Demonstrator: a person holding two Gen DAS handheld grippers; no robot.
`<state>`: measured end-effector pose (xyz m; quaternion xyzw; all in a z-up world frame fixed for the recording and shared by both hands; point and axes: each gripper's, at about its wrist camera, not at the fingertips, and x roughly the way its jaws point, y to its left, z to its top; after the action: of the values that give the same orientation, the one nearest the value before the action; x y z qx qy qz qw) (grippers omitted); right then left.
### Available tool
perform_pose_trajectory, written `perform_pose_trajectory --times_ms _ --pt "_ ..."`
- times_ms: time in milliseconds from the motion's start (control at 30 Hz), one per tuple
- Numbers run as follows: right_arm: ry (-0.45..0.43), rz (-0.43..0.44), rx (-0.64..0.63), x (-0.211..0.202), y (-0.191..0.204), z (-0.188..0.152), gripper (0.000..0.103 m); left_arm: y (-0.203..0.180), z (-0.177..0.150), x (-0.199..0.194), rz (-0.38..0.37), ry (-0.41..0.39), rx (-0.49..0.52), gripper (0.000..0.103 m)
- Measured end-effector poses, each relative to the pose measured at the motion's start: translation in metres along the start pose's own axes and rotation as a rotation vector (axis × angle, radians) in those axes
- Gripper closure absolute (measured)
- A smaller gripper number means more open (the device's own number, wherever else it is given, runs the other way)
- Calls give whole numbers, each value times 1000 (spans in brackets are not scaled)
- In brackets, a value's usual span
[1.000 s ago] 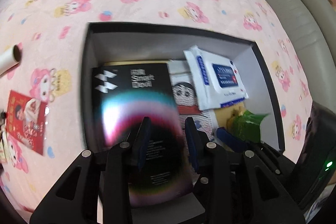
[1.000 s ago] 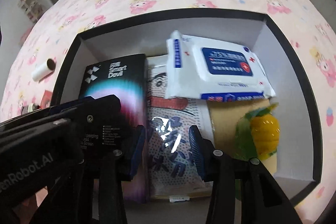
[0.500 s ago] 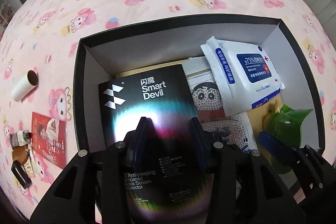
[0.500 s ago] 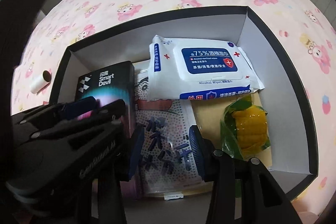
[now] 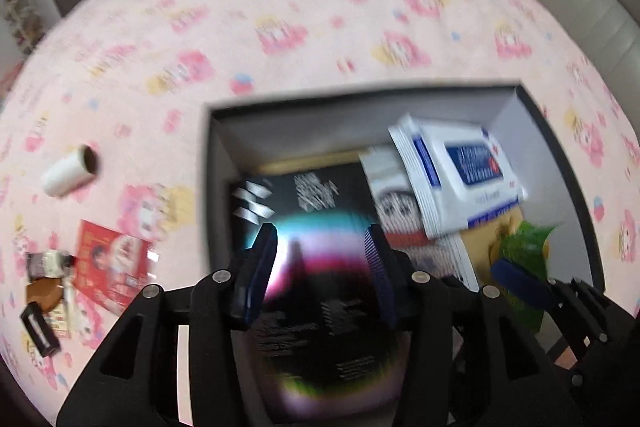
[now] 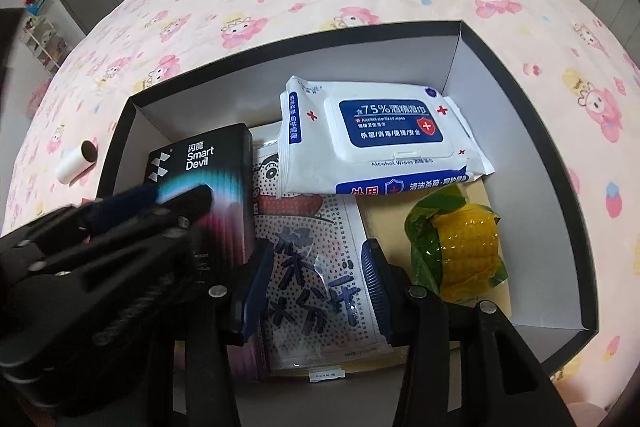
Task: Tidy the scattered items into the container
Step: 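Open the left gripper and withdraw both tools up from the box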
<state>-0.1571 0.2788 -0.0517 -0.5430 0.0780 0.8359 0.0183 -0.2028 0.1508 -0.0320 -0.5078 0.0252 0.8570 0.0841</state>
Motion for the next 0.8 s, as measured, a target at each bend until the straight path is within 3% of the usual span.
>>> perform_pose_trajectory --times_ms 33,133,267,433,533,800 --pt "-14 -10 -12 -2 3 1 58 3 1 -7 5 -27 -8 51" --pt "-59 -35 -44 -12 10 2 45 16 5 -37 -6 -138 -52 27" --pt "-90 -51 -56 -31 14 2 45 34 8 -68 31 -236 -69 8" --pt "-177 -61 -52 -68 15 0 39 53 2 -104 99 -308 -56 5" --pt "-215 -60 -38 -90 15 -6 29 65 -6 -122 84 -320 -76 3" --pt "-306 -43 -60 -147 29 -37 28 81 -40 -167 54 -319 -90 1"
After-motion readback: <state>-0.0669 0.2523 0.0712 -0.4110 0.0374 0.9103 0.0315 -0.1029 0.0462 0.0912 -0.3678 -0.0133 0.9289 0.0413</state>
